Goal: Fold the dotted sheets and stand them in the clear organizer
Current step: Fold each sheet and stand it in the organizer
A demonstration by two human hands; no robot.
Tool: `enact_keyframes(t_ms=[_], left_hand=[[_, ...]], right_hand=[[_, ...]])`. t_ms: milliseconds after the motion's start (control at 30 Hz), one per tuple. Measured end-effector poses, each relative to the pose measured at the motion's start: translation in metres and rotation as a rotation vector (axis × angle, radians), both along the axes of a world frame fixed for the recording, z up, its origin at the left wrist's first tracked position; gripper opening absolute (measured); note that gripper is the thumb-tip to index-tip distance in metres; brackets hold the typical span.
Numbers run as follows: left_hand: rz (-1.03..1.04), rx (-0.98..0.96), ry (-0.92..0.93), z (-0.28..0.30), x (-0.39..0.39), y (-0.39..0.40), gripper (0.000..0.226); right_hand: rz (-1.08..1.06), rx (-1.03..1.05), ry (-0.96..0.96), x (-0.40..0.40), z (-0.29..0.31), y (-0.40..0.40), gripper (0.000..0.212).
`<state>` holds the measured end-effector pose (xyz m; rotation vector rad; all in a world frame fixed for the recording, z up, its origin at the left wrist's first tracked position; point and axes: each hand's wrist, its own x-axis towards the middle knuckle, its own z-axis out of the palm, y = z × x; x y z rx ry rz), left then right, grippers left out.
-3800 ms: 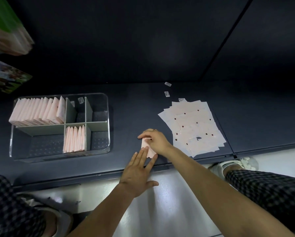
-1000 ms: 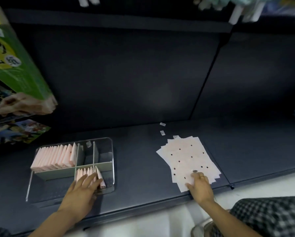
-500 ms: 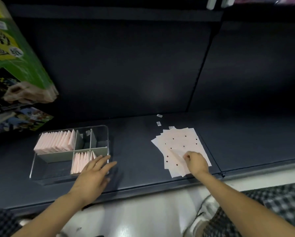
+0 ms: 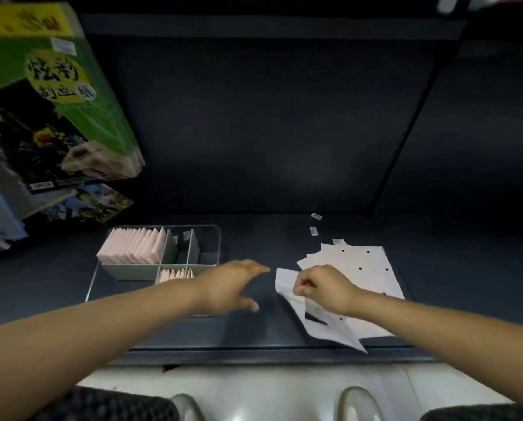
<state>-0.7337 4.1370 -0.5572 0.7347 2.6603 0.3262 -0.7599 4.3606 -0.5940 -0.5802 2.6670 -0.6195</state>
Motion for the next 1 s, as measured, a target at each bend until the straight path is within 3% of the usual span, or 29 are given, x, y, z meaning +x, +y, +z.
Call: enact_keyframes(t_ms=[100,167,233,333,467,533,633,767,900,1000], left_hand=[[-0.036,0.011,-0.145,-0.033,-0.015,0.004,0.086],[-0.033,0.08,-0.231,-0.06,-0.018,0.007,0.081],[0.015,0.122,-0.191,-0.089,-0.016,0.01,0.061],[0.149,0.302,-0.079,-0.128,-0.008,0.012,0.011],[0.351,0.688,-0.194,-0.156,0.002,0.021,0.039],[0.47,0.842,-0.232,-0.164,0.002,0.028,0.052],[0.654,1.003,-0.257,-0.173,-0.002,0.037,0.056],[0.907,1.114,-0.216,-0.183,-0.003,0.041,0.04],[1.013,1.078,-0.012,-0.189,0.0,0.046,0.011],[0.848,0.84,0.317,-0.189,0.012,0.047,0.028]], right_hand=[[0.021,-0.118,-0.072,-0.003,-0.009,-0.022,0.012],[-0.007,-0.203,-0.136,-0.005,-0.019,-0.031,0.012],[-0.016,-0.253,-0.219,-0.009,-0.031,-0.034,0.013],[-0.007,-0.359,-0.349,-0.012,-0.044,-0.027,0.015],[-0.014,-0.456,-0.57,-0.01,-0.058,0.014,0.044],[-0.044,-0.462,-0.619,-0.005,-0.07,0.036,0.046],[-0.156,-0.48,-0.537,0.0,-0.093,0.054,0.043],[-0.449,-0.646,-0.32,-0.006,-0.128,0.055,0.003],[-0.539,-0.487,-0.181,-0.025,-0.142,0.045,0.023],[-0.526,-0.337,-0.127,-0.034,-0.146,0.04,0.029]])
